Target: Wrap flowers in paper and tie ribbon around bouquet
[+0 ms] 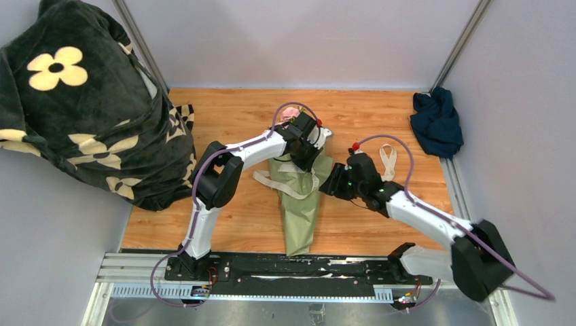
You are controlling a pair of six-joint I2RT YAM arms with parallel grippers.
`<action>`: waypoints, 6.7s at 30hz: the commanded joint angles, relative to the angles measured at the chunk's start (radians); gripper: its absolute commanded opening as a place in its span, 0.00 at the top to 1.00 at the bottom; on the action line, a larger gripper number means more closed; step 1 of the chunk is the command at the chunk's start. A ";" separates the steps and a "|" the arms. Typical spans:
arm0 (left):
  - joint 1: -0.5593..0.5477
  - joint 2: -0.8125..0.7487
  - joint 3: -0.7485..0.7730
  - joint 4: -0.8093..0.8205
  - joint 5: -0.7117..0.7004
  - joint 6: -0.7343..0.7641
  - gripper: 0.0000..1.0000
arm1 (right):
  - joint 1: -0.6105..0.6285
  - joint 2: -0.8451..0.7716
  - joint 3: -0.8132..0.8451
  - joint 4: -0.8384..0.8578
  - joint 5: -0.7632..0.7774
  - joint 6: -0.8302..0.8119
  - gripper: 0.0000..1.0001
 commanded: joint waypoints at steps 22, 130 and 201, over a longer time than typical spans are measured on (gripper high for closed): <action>-0.029 -0.023 -0.061 0.049 -0.045 0.046 1.00 | -0.659 0.907 0.969 -0.498 0.060 -0.502 0.38; 0.066 -0.227 0.057 0.083 -0.190 0.290 1.00 | -0.233 0.622 0.390 0.368 -0.708 -0.378 0.69; 0.065 -0.296 -0.257 0.047 0.051 0.467 1.00 | 0.083 0.112 -0.088 0.713 -0.460 -0.394 0.95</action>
